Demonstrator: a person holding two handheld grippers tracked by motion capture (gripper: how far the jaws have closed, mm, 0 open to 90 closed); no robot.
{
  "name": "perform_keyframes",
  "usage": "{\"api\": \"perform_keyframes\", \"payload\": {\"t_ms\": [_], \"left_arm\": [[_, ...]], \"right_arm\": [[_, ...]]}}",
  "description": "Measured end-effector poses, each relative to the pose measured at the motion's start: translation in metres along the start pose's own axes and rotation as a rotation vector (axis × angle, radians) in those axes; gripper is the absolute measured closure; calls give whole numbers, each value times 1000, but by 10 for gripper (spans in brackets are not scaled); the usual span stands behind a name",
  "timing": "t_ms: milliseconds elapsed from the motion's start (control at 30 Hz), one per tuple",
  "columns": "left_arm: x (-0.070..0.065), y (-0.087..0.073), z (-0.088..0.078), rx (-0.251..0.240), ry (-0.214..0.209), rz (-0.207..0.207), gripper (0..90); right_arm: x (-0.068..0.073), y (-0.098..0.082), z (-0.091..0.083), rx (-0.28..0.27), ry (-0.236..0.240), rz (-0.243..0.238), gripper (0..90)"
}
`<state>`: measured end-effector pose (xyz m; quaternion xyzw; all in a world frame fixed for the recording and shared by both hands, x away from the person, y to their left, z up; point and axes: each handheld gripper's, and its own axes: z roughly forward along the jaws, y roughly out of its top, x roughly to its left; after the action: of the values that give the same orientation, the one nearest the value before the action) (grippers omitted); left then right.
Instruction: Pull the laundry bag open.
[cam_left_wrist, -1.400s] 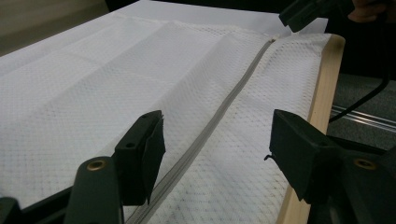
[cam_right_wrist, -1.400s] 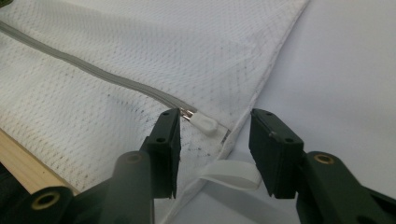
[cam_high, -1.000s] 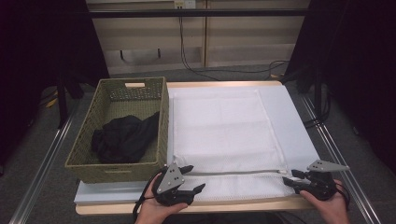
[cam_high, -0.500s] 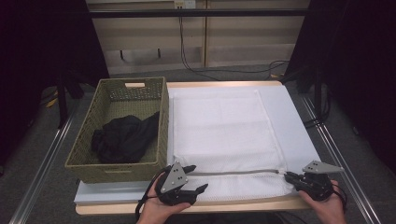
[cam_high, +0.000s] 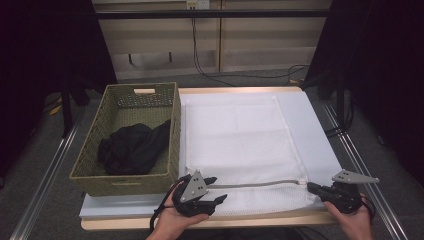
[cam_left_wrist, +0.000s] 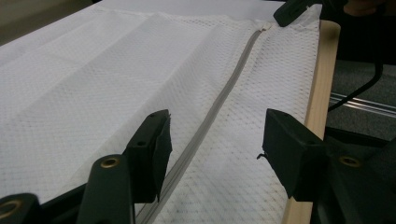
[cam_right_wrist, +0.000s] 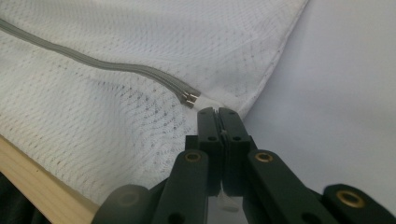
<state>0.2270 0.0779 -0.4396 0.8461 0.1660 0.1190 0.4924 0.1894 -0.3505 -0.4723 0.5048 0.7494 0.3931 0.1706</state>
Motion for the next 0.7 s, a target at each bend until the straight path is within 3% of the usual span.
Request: {"api": "perform_keyframes", "payload": {"t_ms": [233, 300, 367, 433, 533, 700], "left_arm": [[4, 15, 25, 14, -25, 12, 503], [4, 21, 33, 29, -31, 33, 521], [5, 27, 41, 11, -36, 14, 529], [5, 33, 46, 26, -51, 41, 527], [6, 40, 53, -1, -58, 23, 546], [7, 48, 74, 27, -80, 21, 610]], "right_arm": [[1, 3, -6, -39, 11, 13, 889], [1, 3, -7, -55, 18, 19, 888], [1, 4, -9, -64, 20, 15, 889], [1, 5, -10, -70, 22, 21, 889], [0, 5, -12, -78, 27, 24, 889], [-1, 8, -15, -100, 40, 35, 888]]}}
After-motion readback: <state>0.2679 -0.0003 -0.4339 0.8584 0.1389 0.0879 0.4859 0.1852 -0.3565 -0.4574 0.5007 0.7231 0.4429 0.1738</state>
